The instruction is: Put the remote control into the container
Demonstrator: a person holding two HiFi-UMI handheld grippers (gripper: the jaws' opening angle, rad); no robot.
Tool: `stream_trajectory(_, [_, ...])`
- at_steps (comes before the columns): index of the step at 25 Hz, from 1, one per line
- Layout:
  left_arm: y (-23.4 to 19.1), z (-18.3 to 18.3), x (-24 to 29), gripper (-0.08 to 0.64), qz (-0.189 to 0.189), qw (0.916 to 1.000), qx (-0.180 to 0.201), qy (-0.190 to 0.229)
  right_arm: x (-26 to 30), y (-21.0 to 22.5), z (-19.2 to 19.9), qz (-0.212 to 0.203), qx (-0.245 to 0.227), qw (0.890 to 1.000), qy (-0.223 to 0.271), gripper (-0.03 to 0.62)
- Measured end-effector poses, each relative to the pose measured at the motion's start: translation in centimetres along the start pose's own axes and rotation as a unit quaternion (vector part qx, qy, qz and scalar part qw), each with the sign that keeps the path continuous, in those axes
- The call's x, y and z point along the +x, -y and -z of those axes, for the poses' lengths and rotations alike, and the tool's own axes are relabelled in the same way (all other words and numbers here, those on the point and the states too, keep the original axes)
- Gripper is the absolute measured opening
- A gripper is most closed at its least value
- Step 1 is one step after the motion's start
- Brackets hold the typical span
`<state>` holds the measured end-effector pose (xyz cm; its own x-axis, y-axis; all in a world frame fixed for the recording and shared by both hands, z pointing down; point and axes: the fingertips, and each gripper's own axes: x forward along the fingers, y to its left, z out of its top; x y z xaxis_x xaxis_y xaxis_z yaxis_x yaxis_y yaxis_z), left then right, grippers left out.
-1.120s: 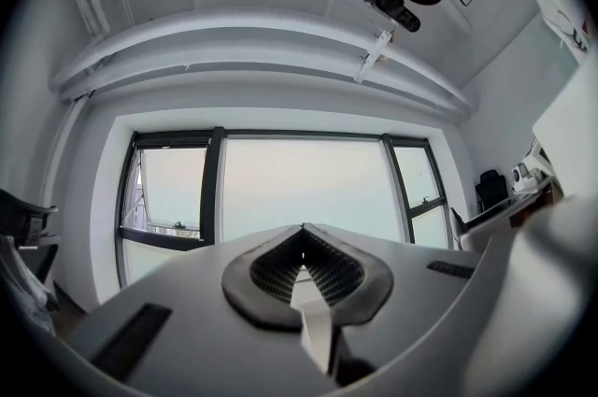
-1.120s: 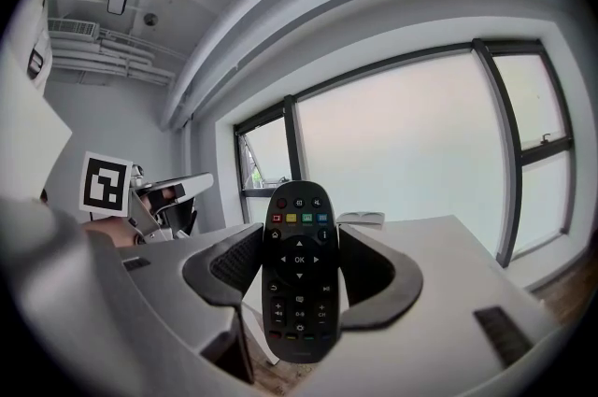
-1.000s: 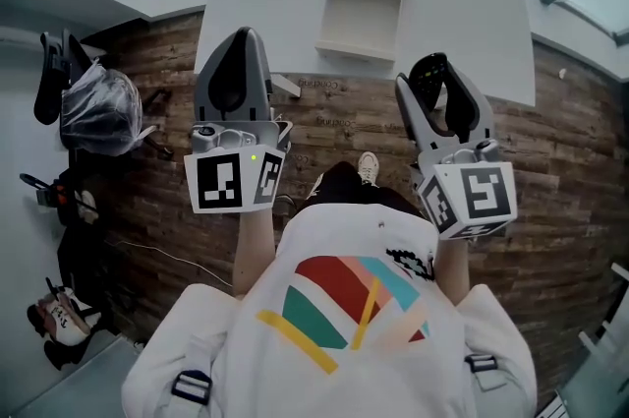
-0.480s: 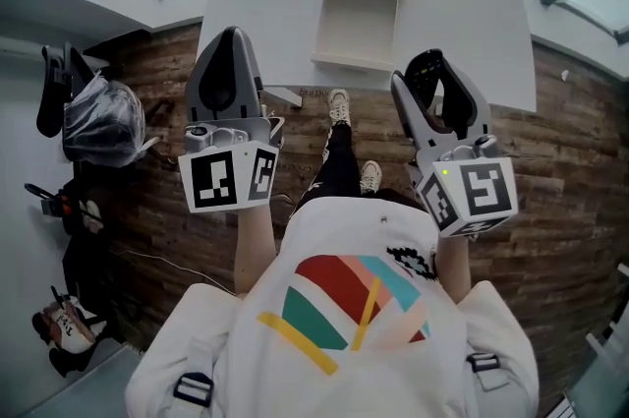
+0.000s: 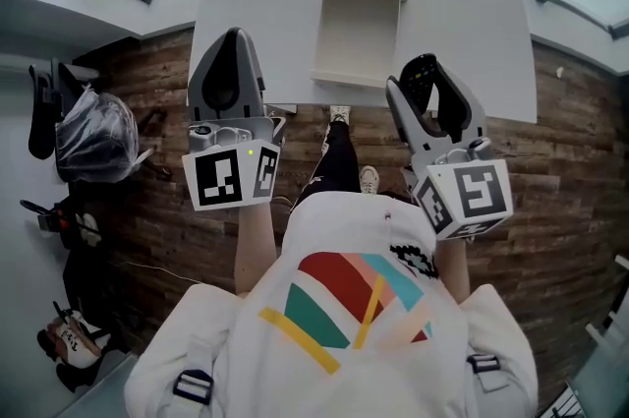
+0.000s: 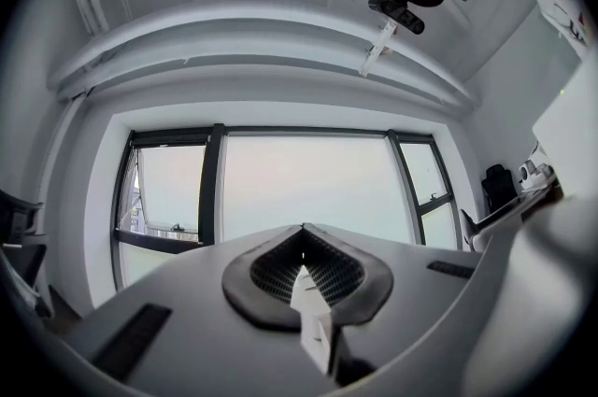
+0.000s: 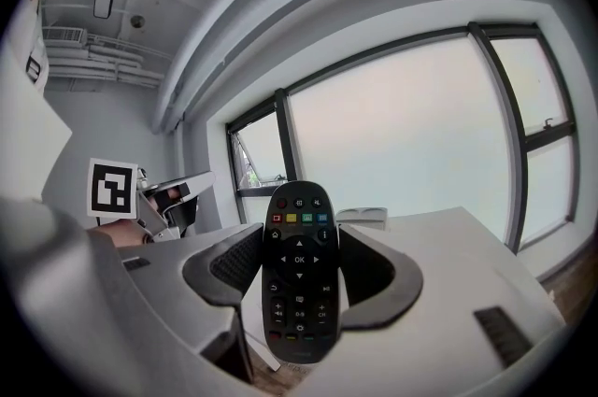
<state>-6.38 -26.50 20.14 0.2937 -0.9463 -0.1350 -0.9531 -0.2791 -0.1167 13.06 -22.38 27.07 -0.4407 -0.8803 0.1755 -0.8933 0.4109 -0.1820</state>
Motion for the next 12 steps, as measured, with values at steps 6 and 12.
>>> stream_trajectory(6, [-3.1, 2.1, 5.6, 0.008, -0.001, 0.9997, -0.025, -0.005, 6.1, 0.5, -1.4, -0.001, -0.017, 1.000, -0.019, 0.256])
stream_trajectory(12, [-3.7, 4.9, 11.3, 0.008, 0.032, 0.9986, -0.036, -0.021, 13.2, 2.3, -2.8, 0.011, -0.022, 0.999, -0.042, 0.255])
